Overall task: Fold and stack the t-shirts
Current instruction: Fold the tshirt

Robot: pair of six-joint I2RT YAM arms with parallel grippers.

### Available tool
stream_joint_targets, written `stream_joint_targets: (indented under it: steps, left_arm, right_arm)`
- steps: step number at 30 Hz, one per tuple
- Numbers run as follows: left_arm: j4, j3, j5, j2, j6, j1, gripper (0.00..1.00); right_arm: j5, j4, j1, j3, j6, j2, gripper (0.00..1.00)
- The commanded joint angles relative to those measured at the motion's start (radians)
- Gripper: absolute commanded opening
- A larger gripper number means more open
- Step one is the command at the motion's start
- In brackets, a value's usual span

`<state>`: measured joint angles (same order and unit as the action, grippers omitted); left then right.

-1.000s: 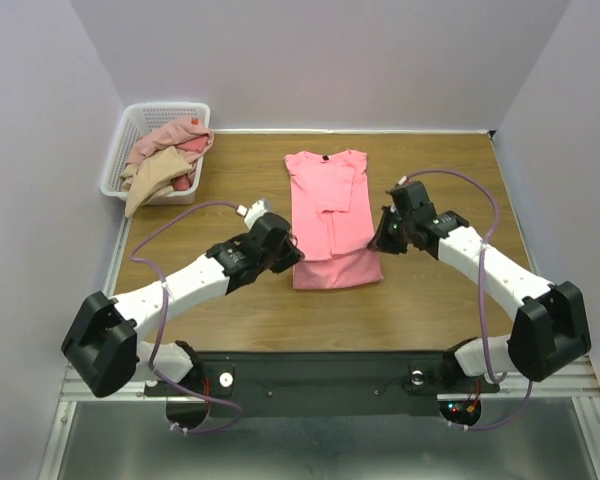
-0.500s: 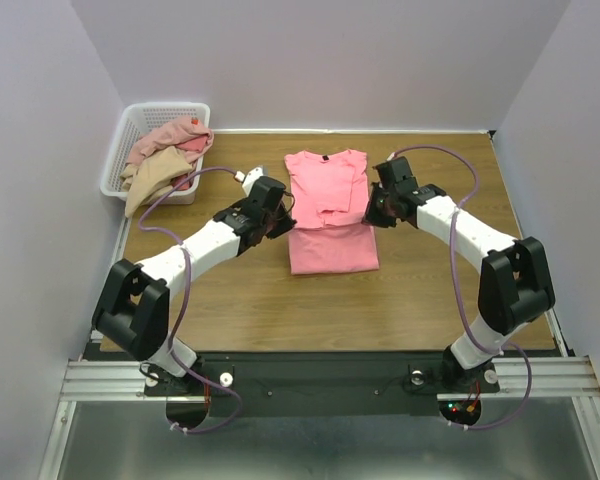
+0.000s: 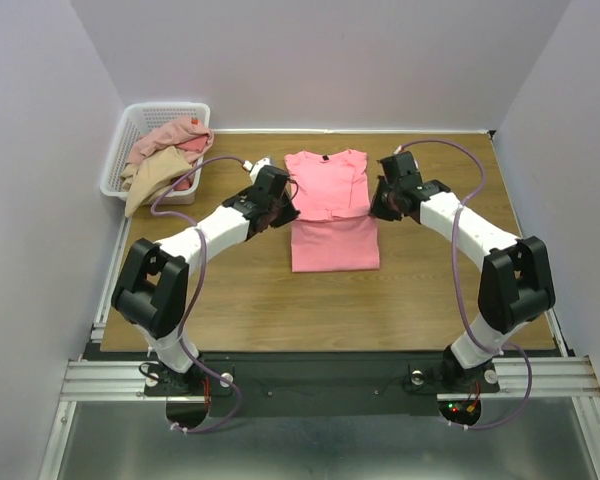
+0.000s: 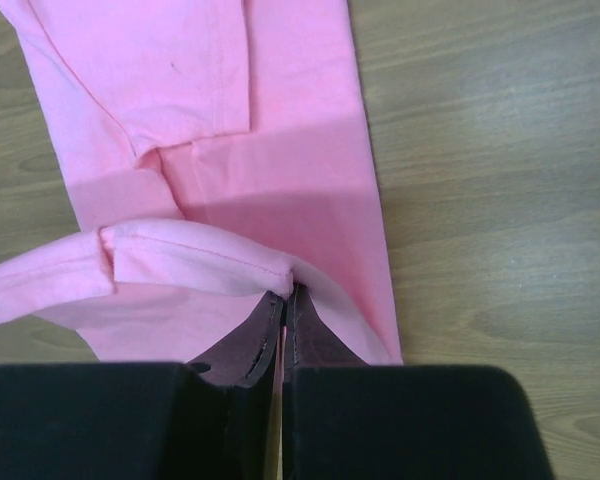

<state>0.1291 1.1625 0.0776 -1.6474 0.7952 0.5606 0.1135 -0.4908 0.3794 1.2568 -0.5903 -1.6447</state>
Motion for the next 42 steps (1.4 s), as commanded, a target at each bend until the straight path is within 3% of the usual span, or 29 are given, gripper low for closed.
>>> stream_joint_targets:
  steps: [1,12,27,28,31,32,34,35,38,41,42]
  left_arm:
    - [-0.037,0.065,-0.015,-0.034,-0.034,-0.014,0.0]
    - [-0.06,0.128,-0.001,-0.158,-0.042,-0.047,0.0]
    - [-0.057,0.198,0.001,-0.261,-0.071,-0.057,0.0]
    - [-0.054,0.203,0.005,-0.265,-0.073,-0.057,0.03]
    - [-0.055,0.22,0.011,-0.265,-0.083,-0.059,0.4]
    - [-0.045,0.232,0.011,-0.265,-0.093,-0.059,0.53]
    - [-0.037,0.241,0.008,-0.255,-0.099,-0.059,0.68]
    - [-0.033,0.24,0.005,-0.247,-0.105,-0.059,0.79]
    - [-0.032,0.188,-0.004,-0.189,-0.102,-0.059,0.9]
    - [-0.046,0.119,-0.006,-0.103,-0.096,-0.056,0.93]
    - [-0.052,0.067,-0.018,-0.059,-0.096,-0.051,0.96]
  right_arm:
    - [0.02,0.041,-0.017,0.094,0.026,-0.041,0.0]
    - [0.025,0.061,-0.031,0.164,0.034,-0.188,0.0]
    - [0.06,0.064,-0.056,0.188,0.017,-0.257,0.01]
    - [0.063,0.064,-0.056,0.191,0.014,-0.259,0.04]
    - [0.069,0.063,-0.062,0.211,0.004,-0.274,0.13]
    - [0.069,0.063,-0.063,0.217,0.001,-0.271,0.26]
    - [0.061,0.063,-0.063,0.224,0.001,-0.257,0.4]
    - [0.048,0.063,-0.063,0.22,0.001,-0.236,0.57]
    - [0.031,0.063,-0.063,0.176,0.006,-0.186,0.7]
    - [0.008,0.063,-0.062,0.078,0.009,-0.092,0.78]
    - [-0.018,0.064,-0.063,0.049,0.017,-0.067,0.85]
